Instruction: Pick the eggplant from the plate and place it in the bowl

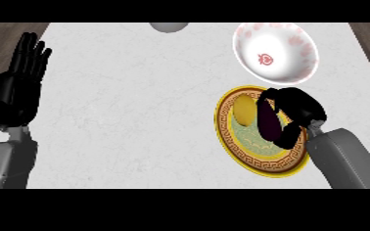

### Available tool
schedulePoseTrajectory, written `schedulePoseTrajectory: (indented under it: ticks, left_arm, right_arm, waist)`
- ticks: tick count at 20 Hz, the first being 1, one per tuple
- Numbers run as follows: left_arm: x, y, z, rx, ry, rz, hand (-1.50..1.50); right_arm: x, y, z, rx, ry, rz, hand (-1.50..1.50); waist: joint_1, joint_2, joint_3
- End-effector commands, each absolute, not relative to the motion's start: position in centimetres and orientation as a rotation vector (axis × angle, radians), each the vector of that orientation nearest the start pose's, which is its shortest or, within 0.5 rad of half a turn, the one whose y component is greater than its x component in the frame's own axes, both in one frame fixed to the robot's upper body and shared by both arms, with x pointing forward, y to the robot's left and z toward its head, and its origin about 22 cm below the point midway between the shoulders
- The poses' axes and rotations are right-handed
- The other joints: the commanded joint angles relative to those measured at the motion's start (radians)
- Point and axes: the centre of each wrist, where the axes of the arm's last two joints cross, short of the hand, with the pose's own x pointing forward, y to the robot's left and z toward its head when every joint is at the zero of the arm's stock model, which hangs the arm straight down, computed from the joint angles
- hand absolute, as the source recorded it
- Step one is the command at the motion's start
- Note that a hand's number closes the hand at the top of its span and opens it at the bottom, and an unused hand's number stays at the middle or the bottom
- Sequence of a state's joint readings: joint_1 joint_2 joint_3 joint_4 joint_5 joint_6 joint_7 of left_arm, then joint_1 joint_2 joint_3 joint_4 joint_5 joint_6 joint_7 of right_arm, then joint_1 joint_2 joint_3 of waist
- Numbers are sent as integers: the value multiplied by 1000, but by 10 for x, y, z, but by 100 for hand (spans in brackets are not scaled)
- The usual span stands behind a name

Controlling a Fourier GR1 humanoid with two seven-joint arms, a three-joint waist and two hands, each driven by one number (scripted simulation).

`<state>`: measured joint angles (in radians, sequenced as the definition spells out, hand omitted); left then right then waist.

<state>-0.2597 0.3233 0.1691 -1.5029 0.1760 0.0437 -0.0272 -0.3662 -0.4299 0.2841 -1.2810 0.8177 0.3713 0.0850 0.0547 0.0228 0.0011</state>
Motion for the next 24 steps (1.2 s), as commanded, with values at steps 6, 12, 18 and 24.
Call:
schedulePoseTrajectory:
  ticks: [6,12,18,24]
  left_arm:
    - [308,298,98,119,-1875,-41,0]
    - [311,295,102,111,-1886,-43,0]
    - [313,289,100,92,-1886,-54,0]
    - [316,285,103,85,-1883,-62,0]
  right_arm:
    - [359,-329,133,-727,-1246,1623,150]
    - [367,-378,193,-800,-1461,1593,150]
    - [368,-412,226,-677,-1714,1540,150]
    - [368,-436,254,-517,-1988,1465,150]
  waist:
    - [85,60,15]
    - [94,63,18]
    - [98,65,19]
    - [109,58,16]
